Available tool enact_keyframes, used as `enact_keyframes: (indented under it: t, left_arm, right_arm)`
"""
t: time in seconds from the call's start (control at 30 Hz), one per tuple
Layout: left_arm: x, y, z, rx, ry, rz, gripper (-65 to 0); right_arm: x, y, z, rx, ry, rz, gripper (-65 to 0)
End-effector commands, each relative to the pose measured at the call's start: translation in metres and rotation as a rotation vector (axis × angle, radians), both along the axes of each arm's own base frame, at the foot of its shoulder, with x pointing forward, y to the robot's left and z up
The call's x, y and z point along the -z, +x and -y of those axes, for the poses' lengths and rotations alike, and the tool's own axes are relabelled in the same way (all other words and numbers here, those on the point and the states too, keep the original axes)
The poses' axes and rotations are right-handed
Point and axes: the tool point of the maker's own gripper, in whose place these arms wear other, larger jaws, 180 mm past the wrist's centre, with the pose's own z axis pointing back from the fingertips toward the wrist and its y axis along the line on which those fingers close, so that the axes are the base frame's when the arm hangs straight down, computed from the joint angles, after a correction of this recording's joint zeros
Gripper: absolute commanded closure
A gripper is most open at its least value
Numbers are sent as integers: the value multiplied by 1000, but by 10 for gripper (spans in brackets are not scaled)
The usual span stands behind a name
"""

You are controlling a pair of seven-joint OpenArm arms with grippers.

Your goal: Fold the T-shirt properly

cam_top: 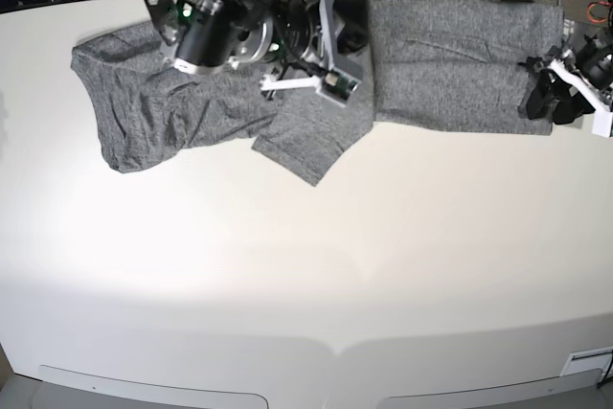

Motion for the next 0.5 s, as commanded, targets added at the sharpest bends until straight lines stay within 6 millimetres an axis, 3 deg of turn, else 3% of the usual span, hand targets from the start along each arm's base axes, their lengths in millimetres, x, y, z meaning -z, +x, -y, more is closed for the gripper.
enact_keyframes:
  t: [0.0,0.1,0.3,0.47]
  left_arm:
    - [-14,8,-6,-4,4,49,-331]
    - [-14,8,-6,-4,4,50,-331]
    - [-14,8,-6,-4,4,50,-331]
    - [-15,8,-6,-4,4,51,-331]
  right_arm:
    - [-9,4,-7,2,45,21,0]
    - [-4,2,-9,-1,49,5,0]
    - [-9,5,-13,9,88,19,-324]
    - [-19,6,-20,4,151,14,-352]
